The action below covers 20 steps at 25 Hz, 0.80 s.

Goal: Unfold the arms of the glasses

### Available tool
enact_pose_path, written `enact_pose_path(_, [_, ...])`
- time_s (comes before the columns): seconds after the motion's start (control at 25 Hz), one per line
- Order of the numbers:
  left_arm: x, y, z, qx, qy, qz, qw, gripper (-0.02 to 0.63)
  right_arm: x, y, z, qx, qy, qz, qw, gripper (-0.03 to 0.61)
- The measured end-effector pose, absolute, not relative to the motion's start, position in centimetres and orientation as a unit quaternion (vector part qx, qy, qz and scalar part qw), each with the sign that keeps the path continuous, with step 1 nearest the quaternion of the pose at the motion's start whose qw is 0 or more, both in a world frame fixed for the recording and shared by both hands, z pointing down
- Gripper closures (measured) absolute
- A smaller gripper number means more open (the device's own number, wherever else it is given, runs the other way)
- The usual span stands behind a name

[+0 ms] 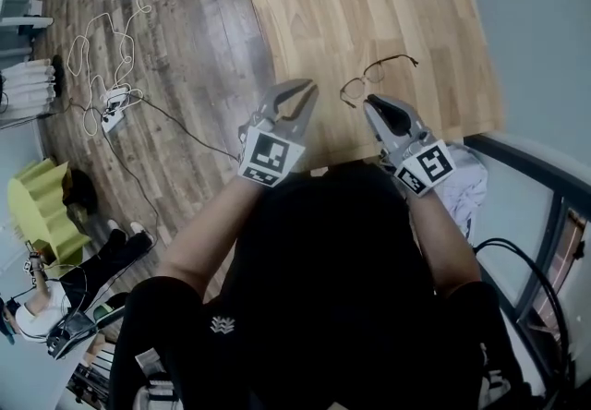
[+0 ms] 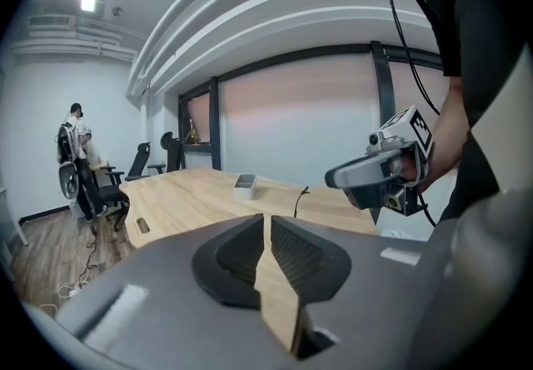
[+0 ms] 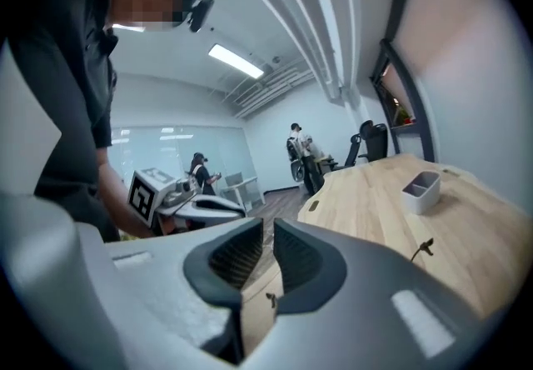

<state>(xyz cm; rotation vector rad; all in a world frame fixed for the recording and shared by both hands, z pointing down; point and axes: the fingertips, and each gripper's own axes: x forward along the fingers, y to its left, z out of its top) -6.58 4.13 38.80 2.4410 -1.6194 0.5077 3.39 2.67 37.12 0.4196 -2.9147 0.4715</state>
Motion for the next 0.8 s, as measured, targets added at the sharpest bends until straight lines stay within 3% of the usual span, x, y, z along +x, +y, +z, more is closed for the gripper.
enact_pose_path(0.16, [-7.4, 4.3, 36.9, 0.804, -0.568, 0.162, 0.063, 0.604, 4.5, -0.2, 34.6, 0.186, -0.967, 0.165, 0.048, 0.548])
enact_pose_path(0.48, [-10.4, 4.8, 31.7, 0.773, -0.622, 0.104, 0.065, 0.607, 5.6, -2.9, 32.4, 0.249, -0.96, 0.1, 0.08, 0.563])
enact_pose_path(0.8, [-11.9, 4.8, 28.6, 0.758, -0.645, 0.062, 0.071, 0.609, 6.4, -3.3, 32.1, 0.261, -0.955, 0.113, 0.083, 0.577])
